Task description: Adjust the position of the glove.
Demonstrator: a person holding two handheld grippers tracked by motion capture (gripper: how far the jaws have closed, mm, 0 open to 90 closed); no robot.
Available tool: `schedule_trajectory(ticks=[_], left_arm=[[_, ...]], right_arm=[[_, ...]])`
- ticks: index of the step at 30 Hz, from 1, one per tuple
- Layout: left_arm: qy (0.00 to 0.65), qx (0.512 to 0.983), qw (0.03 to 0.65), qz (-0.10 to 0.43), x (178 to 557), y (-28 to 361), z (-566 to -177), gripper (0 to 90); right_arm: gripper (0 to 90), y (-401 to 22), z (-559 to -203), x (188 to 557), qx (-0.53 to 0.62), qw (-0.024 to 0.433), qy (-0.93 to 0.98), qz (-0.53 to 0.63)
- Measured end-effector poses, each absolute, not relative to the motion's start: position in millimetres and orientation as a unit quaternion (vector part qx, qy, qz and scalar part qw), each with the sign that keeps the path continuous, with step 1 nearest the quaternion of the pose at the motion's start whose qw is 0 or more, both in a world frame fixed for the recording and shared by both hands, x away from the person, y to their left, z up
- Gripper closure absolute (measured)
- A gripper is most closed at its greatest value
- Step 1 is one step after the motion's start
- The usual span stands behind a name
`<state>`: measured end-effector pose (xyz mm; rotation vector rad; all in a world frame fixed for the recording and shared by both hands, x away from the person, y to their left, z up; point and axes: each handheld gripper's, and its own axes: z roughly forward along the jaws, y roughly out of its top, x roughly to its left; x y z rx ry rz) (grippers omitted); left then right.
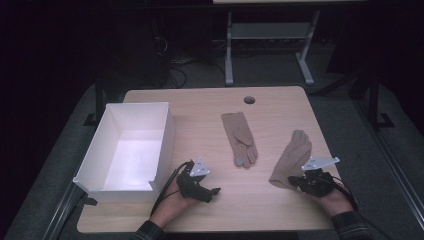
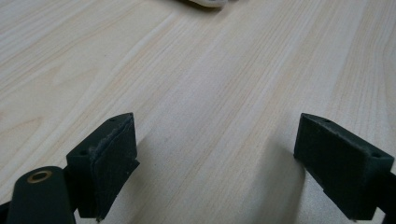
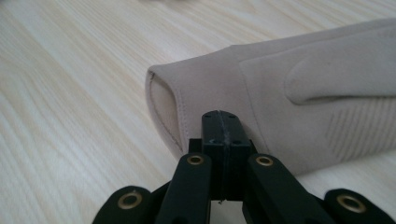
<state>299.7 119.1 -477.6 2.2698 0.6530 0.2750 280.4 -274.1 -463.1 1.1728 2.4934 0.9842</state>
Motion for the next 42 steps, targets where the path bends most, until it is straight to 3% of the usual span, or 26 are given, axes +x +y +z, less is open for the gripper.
schedule_trajectory(ticks=[6, 29, 42], left_arm=[[0.256, 0.885, 0.374, 0.107, 300, 118, -478, 12.3], [0.258, 0.884, 0.375, 0.106, 300, 117, -478, 12.4], [0.261, 0.883, 0.375, 0.107, 300, 117, -478, 12.4]], right_arm=[[90.0, -277, -458, 285, 0.404, 0.120, 0.841, 0.341], [90.0, -275, -456, 370, 0.463, 0.159, 0.800, 0.347], [90.0, -266, -469, 368, 0.449, 0.142, 0.815, 0.338]])
